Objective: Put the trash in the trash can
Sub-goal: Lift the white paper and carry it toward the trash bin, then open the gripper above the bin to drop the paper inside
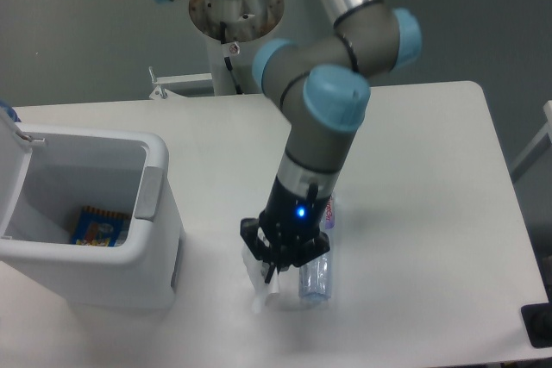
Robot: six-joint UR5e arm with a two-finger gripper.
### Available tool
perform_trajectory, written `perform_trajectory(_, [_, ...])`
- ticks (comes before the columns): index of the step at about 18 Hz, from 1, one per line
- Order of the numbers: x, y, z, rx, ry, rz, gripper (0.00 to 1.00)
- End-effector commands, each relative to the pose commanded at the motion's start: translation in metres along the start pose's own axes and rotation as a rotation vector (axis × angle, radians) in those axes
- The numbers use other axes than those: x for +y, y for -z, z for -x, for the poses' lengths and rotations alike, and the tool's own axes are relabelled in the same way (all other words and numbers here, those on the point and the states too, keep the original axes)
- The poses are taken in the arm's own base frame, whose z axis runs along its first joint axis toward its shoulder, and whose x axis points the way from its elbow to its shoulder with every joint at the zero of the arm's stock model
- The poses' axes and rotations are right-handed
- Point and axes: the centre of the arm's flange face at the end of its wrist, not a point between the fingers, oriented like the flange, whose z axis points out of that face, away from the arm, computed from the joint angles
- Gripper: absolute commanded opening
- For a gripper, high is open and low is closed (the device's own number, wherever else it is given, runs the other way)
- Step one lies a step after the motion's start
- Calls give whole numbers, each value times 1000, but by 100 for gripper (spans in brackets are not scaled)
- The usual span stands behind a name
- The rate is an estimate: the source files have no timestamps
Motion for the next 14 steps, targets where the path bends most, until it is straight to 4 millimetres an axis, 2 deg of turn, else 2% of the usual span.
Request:
perform_trajectory(4, [-12,32,-31,16,-16,-53,0])
perform_trajectory(9, [-25,66,-100,45,-47,-106,0])
perform_trajectory(12, [-25,79,-148,78,-80,-122,0])
perform_trajectory(14, [-22,78,-175,102,-100,-117,0])
